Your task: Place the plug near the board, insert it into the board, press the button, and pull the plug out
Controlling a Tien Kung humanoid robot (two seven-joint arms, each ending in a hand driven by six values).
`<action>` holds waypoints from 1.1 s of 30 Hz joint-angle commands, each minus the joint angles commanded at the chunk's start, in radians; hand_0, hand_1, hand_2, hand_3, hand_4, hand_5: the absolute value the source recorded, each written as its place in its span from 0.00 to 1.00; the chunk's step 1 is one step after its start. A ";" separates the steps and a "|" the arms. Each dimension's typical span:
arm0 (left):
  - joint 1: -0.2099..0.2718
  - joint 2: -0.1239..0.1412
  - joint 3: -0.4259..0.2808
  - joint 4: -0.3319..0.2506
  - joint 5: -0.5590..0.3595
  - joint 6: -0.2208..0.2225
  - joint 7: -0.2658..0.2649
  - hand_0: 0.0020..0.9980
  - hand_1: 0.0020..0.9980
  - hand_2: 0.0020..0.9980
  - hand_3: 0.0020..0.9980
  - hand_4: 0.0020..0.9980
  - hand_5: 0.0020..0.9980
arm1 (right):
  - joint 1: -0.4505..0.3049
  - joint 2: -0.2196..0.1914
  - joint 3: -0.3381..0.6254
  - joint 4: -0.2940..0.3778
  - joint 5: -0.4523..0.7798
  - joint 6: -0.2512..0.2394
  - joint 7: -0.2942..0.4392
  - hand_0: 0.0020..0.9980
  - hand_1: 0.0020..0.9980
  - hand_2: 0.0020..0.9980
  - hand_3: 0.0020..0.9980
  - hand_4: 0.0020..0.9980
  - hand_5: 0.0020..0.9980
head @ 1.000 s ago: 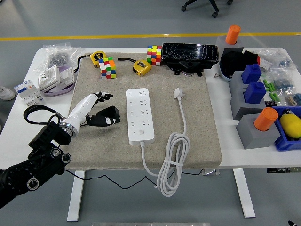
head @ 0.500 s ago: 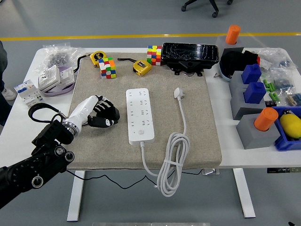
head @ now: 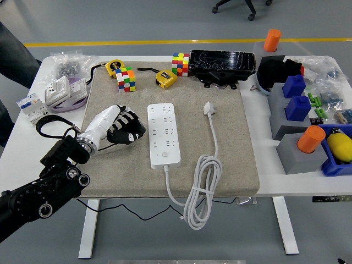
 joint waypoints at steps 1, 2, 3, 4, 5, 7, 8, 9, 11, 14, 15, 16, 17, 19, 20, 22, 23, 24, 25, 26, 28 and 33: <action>-0.001 -0.001 -0.002 0.000 -0.003 -0.002 -0.001 0.30 0.39 0.48 0.56 0.68 0.00 | 0.000 0.000 0.000 0.001 -0.001 0.000 0.000 0.76 0.73 0.74 0.77 1.00 0.68; -0.004 -0.003 -0.001 0.000 -0.004 -0.004 -0.005 0.30 0.39 0.48 0.56 0.68 0.00 | 0.000 0.000 0.000 0.001 0.000 0.000 0.000 0.76 0.73 0.74 0.77 1.00 0.68; -0.006 -0.004 0.000 -0.001 -0.007 -0.006 -0.008 0.30 0.39 0.48 0.56 0.68 0.00 | 0.000 0.000 -0.001 0.001 0.000 0.000 0.000 0.76 0.73 0.74 0.77 1.00 0.68; -0.007 -0.004 0.001 -0.001 -0.009 -0.008 -0.009 0.30 0.39 0.48 0.56 0.68 0.00 | 0.000 0.000 -0.001 0.000 0.000 0.000 0.000 0.76 0.73 0.74 0.77 1.00 0.68; -0.011 -0.005 0.005 -0.001 -0.013 -0.011 -0.018 0.30 0.39 0.48 0.56 0.68 0.00 | 0.000 0.000 -0.002 -0.001 0.000 0.000 0.000 0.76 0.73 0.74 0.77 1.00 0.68; -0.020 -0.008 0.016 0.003 -0.017 -0.017 -0.033 0.31 0.40 0.48 0.56 0.69 0.00 | 0.000 0.000 -0.002 -0.002 0.001 0.000 0.000 0.76 0.73 0.74 0.76 1.00 0.68; -0.023 -0.009 0.020 0.004 -0.018 -0.018 -0.038 0.31 0.40 0.48 0.56 0.69 0.00 | 0.000 0.000 -0.002 -0.002 0.001 0.000 0.000 0.76 0.73 0.74 0.76 1.00 0.68; -0.028 -0.010 0.029 0.008 -0.016 -0.017 -0.048 0.31 0.40 0.48 0.56 0.69 0.00 | 0.000 0.000 -0.002 -0.003 0.001 0.000 -0.001 0.76 0.73 0.74 0.76 1.00 0.68; -0.036 -0.013 0.042 0.014 -0.014 -0.017 -0.060 0.31 0.40 0.48 0.56 0.69 0.00 | 0.000 0.000 -0.002 -0.004 0.002 0.001 -0.001 0.76 0.73 0.74 0.76 1.00 0.68; -0.049 -0.018 0.063 0.023 -0.003 -0.012 -0.076 0.32 0.41 0.48 0.56 0.69 0.00 | 0.001 -0.001 -0.001 -0.003 0.002 0.000 0.000 0.76 0.73 0.74 0.76 1.00 0.68; -0.054 -0.019 0.071 0.026 0.001 -0.007 -0.082 0.32 0.41 0.48 0.56 0.69 0.00 | 0.001 -0.001 -0.002 -0.002 0.001 0.001 0.000 0.76 0.73 0.74 0.76 1.00 0.68; -0.058 -0.021 0.076 0.030 0.004 -0.004 -0.087 0.32 0.41 0.48 0.56 0.69 0.00 | 0.001 -0.001 -0.002 -0.002 0.001 0.000 0.000 0.76 0.73 0.74 0.76 1.00 0.68; -0.063 -0.024 0.081 0.035 0.009 0.000 -0.091 0.32 0.41 0.48 0.56 0.69 0.00 | 0.002 -0.001 -0.003 -0.002 0.002 0.000 0.000 0.76 0.73 0.74 0.76 1.00 0.68; -0.071 -0.028 0.087 0.046 0.024 0.006 -0.097 0.33 0.41 0.48 0.56 0.68 0.00 | 0.002 -0.002 -0.005 -0.002 0.002 0.001 0.000 0.76 0.73 0.74 0.76 1.00 0.68; -0.074 -0.031 0.088 0.055 0.042 0.009 -0.101 0.33 0.41 0.48 0.56 0.68 0.00 | 0.003 -0.002 -0.005 -0.001 0.002 0.001 0.000 0.76 0.73 0.74 0.76 1.00 0.68; -0.079 -0.034 0.090 0.069 0.077 0.014 -0.104 0.33 0.41 0.48 0.56 0.68 0.00 | 0.003 -0.002 -0.005 -0.001 0.002 0.000 0.000 0.76 0.73 0.74 0.76 1.00 0.68; -0.080 -0.035 0.091 0.072 0.081 0.014 -0.105 0.33 0.41 0.48 0.56 0.68 0.00 | 0.003 -0.002 -0.005 0.000 0.002 0.001 0.000 0.76 0.73 0.74 0.76 1.00 0.68; -0.083 -0.035 0.093 0.077 0.086 0.013 -0.105 0.33 0.41 0.48 0.56 0.68 0.00 | 0.003 -0.002 -0.006 -0.001 0.002 0.001 0.000 0.76 0.73 0.74 0.76 1.00 0.68; -0.085 -0.036 0.094 0.083 0.094 0.010 -0.104 0.34 0.42 0.48 0.56 0.68 0.00 | 0.003 -0.002 -0.006 -0.002 0.002 0.001 0.000 0.76 0.73 0.74 0.76 1.00 0.68; -0.085 -0.036 0.093 0.086 0.094 0.007 -0.104 0.34 0.42 0.48 0.56 0.68 0.00 | 0.002 -0.002 -0.006 -0.002 0.002 0.001 0.000 0.76 0.73 0.74 0.76 1.00 0.68; -0.085 -0.034 0.092 0.089 0.095 0.000 -0.104 0.34 0.42 0.48 0.56 0.68 0.00 | 0.002 -0.002 -0.006 -0.003 0.002 0.001 0.000 0.76 0.73 0.74 0.76 1.00 0.68; -0.085 -0.032 0.091 0.092 0.086 -0.016 -0.110 0.35 0.42 0.48 0.56 0.68 0.00 | 0.002 -0.002 -0.004 -0.004 0.002 0.002 0.000 0.76 0.73 0.74 0.76 1.00 0.68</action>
